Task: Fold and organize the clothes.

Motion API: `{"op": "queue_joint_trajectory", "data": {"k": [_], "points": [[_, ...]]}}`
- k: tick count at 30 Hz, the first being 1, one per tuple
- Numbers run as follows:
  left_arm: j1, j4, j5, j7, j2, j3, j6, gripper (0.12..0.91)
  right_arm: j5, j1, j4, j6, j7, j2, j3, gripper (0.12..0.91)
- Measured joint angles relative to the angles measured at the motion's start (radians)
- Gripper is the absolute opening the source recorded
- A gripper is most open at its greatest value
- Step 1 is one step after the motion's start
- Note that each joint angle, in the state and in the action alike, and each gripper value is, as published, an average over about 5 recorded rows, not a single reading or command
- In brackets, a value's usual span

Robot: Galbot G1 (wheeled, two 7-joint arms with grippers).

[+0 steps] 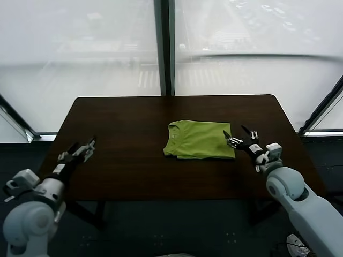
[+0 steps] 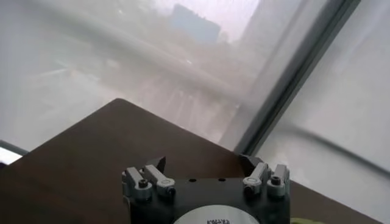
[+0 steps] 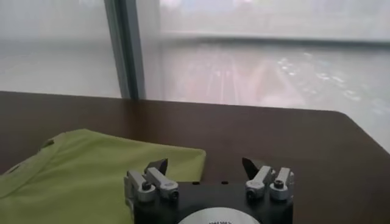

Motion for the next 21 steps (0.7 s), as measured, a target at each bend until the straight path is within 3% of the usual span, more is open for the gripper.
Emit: {"op": "queue_joint_trajectory", "data": {"k": [5,8,10,15,21], "points": [[0.050,0.016,0.232,0.097,0.039,0.081,-0.176,0.907,-0.090,-0.147,0.014,0.244,0.019,0.043,0.085,0.907],[0.089,0.030,0.382,0.134,0.068,0.121,-0.283,0.907,-0.140,-0.275,0.059,0.308,0.051,0.082,0.158,0.907],[0.118,0.030,0.438,0.143,0.085,0.134,-0.332,0.907,-0.159,-0.362,0.096,0.332,0.069,0.109,0.207,0.907],[0.214,-0.002,0.484,0.149,0.125,0.135,-0.383,0.907,-0.161,-0.576,0.196,0.359,0.102,0.150,0.325,0.907],[0.356,-0.070,0.432,0.133,0.155,0.102,-0.359,0.907,-0.165,-0.793,0.295,0.369,0.114,0.167,0.425,0.907]]}}
